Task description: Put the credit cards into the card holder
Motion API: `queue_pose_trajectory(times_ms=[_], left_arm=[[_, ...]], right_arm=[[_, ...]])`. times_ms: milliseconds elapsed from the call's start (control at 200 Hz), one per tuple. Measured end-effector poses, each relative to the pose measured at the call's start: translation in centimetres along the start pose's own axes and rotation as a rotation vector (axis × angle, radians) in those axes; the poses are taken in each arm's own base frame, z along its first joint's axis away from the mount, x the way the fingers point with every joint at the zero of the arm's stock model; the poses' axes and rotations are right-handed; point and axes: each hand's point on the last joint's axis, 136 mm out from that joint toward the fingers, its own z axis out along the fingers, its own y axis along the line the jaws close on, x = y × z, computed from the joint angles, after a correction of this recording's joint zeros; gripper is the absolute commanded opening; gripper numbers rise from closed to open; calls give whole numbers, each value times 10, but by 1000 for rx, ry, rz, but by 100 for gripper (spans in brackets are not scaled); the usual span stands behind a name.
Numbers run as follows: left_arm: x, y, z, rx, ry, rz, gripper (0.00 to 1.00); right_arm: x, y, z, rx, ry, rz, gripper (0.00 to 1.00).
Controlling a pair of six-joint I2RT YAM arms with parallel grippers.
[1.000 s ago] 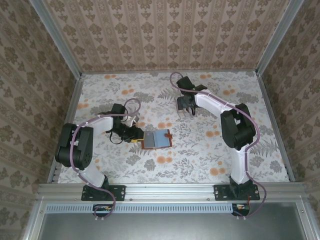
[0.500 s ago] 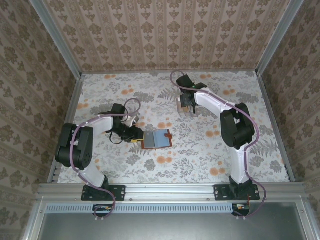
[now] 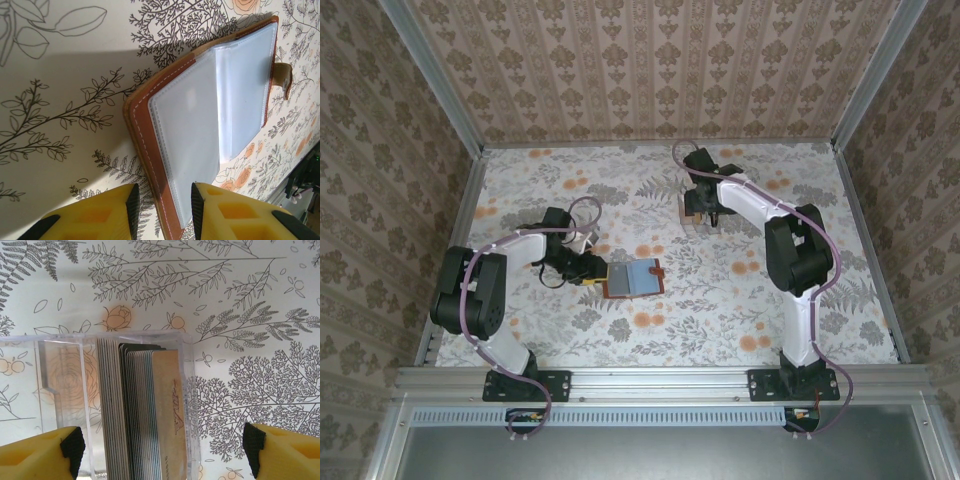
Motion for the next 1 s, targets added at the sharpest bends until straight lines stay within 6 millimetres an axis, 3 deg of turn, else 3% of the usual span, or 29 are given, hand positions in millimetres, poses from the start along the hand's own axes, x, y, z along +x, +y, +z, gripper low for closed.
queue_pose_trajectory(times_ms=[260, 635, 780, 1000], left_arm=[[0, 0, 0, 0, 0, 0, 35], [0, 0, 0, 0, 0, 0, 35], [0, 0, 0, 0, 0, 0, 35], [0, 0, 0, 0, 0, 0, 35]], right_arm=[[-2, -18, 4, 44, 6, 34, 84], [-6, -25, 0, 65, -13, 49, 81], [-8, -26, -3, 67, -20, 53, 76], [-7, -28, -8, 64, -27, 57, 61]])
